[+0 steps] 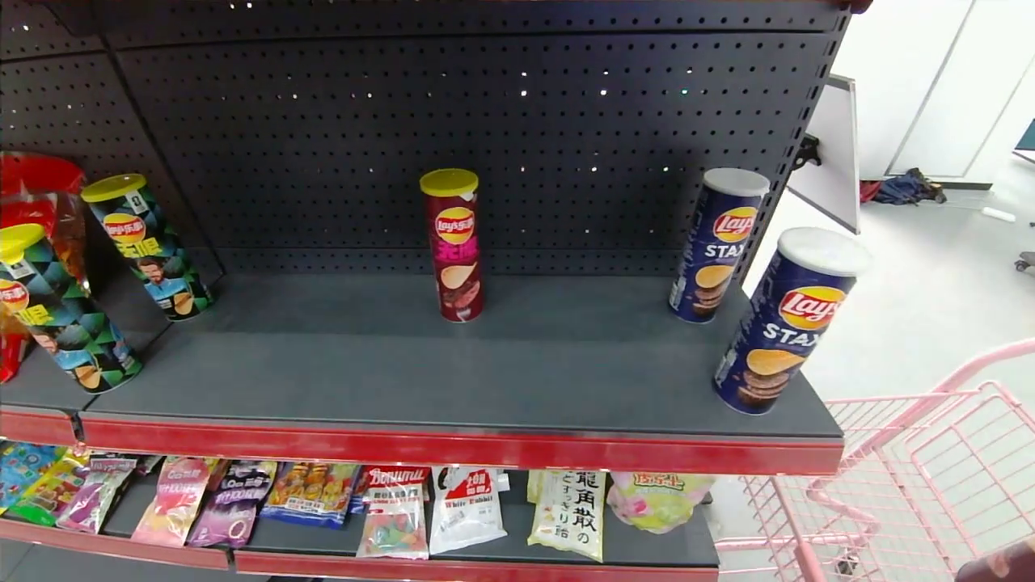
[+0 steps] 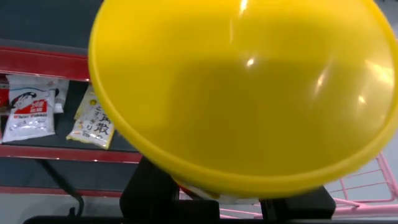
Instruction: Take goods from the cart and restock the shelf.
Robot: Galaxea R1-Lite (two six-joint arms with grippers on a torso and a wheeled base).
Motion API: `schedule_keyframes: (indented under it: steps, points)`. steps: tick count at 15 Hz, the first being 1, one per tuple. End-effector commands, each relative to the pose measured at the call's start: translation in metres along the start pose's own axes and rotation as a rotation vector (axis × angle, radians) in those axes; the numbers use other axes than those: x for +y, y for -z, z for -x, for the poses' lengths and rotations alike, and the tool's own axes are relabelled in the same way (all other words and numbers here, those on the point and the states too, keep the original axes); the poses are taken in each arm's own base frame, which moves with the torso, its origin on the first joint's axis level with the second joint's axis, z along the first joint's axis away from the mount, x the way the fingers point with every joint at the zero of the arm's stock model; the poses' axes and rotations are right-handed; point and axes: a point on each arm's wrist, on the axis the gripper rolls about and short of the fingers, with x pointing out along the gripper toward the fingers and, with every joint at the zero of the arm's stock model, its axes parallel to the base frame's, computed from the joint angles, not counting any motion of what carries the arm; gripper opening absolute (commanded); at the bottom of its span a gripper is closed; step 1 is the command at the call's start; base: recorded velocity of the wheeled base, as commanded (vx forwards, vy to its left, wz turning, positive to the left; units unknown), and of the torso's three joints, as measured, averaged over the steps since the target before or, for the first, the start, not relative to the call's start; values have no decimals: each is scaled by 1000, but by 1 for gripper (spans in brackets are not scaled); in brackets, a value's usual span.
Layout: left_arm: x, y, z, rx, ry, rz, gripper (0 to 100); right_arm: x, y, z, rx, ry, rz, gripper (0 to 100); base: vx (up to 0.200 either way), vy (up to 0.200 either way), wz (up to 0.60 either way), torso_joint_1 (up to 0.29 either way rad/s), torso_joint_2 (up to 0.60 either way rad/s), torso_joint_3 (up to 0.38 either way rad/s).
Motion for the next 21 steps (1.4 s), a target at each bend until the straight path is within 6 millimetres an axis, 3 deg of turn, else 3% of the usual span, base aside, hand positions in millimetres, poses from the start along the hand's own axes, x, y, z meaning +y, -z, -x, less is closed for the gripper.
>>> schedule_keyframes:
  steps: [1,9,12,16,21]
  points:
    - [0,0,0,1,1,-1,100,0,2,2,-16,-3,-13,0,0,200,0,2,2,2]
    - [0,0,0,1,1,-1,100,3,17,4,-24,-55,-46,0,0,200,0,4,2,4]
    - [0,0,0,1,1,-3,100,3,22,5,-27,-56,-45,0,0,0,0,0,0,0]
    - [0,0,0,1,1,-1,100,4,26,4,-20,-60,-44,0,200,0,0,-1,-1,2]
    - [0,0,0,2,1,2,100,5,33,7,-43,-79,-47,0,0,0,0,0,0,0]
